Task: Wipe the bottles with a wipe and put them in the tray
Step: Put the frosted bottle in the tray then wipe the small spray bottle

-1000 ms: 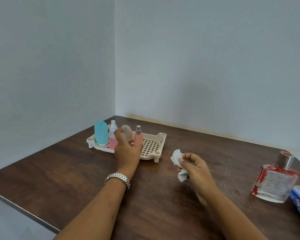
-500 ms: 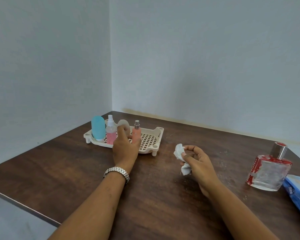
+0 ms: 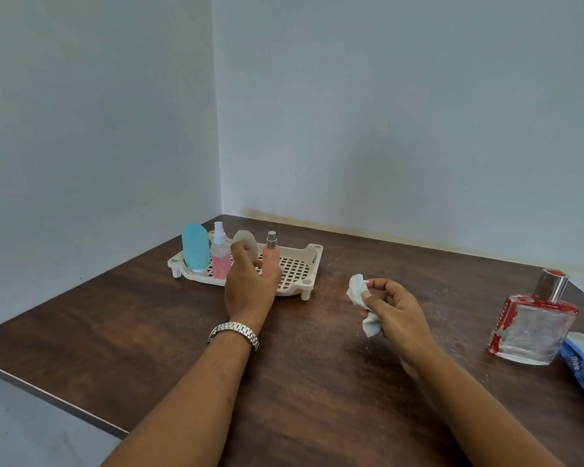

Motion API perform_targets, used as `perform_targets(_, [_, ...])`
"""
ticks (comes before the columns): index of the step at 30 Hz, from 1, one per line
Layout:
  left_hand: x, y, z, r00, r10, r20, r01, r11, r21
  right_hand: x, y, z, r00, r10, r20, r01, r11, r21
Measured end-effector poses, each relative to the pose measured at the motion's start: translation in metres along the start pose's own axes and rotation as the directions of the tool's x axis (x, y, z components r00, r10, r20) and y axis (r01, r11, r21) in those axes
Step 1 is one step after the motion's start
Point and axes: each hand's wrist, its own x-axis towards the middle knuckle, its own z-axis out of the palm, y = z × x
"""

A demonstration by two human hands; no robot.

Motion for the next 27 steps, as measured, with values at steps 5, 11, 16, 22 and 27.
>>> perform_targets(5, [0.0,-0.0003,0.0003,0.999,0.011,-0.045,-0.011,1.0,0.002,-0.0004,0.0008,-0.0001,1.0,0.001,0.008,-0.001,1.0,0.0])
perform_targets(11, [0.0005,0.0002,-0.0006,0.996,0.001,-0.095,-0.004,1.0,-0.024,-0.0011,0.0002,-0.0004,1.0,-0.006,0.016,0.006,1.0,0.008])
perform_targets(16, [0.0005,-0.0001,0.0004,0.995,-0.026,-0.094,0.023,0.999,-0.034,-0.0015,-0.0007,-0.0001,1.0,0.004,0.028,-0.005,1.0,0.004])
perform_targets(22, [0.0006,-0.0007,-0.0011,0.995,-0.05,-0.087,0.045,0.998,-0.054,-0.0026,-0.0018,-0.0003,1.0,0.004,0.026,-0.004,1.0,0.008])
perform_targets(27, [0.0005,-0.0004,-0.0035,0.997,-0.032,-0.076,0.026,0.996,-0.08,-0.0031,-0.0026,0.0008,1.0,0.002,0.024,-0.002,1.0,0.017])
